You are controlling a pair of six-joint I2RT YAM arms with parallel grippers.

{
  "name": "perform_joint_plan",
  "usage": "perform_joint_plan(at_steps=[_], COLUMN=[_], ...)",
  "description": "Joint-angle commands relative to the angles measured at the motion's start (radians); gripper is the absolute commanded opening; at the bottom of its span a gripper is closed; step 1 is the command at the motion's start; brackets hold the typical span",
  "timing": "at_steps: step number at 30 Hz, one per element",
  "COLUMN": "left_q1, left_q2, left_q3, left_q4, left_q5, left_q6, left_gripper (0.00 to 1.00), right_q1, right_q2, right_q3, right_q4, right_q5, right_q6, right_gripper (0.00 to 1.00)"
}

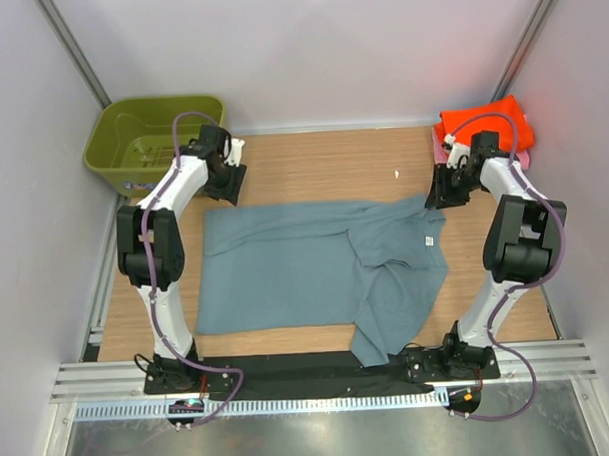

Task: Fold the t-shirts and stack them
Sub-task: Fold the tshirt

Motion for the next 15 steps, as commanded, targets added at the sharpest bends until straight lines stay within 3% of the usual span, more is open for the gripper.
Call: perform_joint_plan(at_steps=[1, 8, 15], left_q1=[-0.010, -0.019, -0.022], left_q2=[-0.098, -0.080, -0.003], left_q3=[0.001, -0.109, -0.117], left_q4=[-0.053, -0.062, -0.027], left_q5=[0.084, 0.069, 0.029], left_q6=[0.017, 0.029, 0.027], left_gripper=[0.54, 0.52, 0.52], right_q1=[-0.002, 0.062, 0.062], right_q2=[-0.102, -0.175, -0.113], right_q3=[-0.067, -0.194, -0.164], right_q4=[-0.079, -0.046, 0.000], right_q5=[-0.091, 0.004, 0.024], right_q6=[-0.030, -0.143, -0.130], right_gripper=[0.43, 0.43, 0.43])
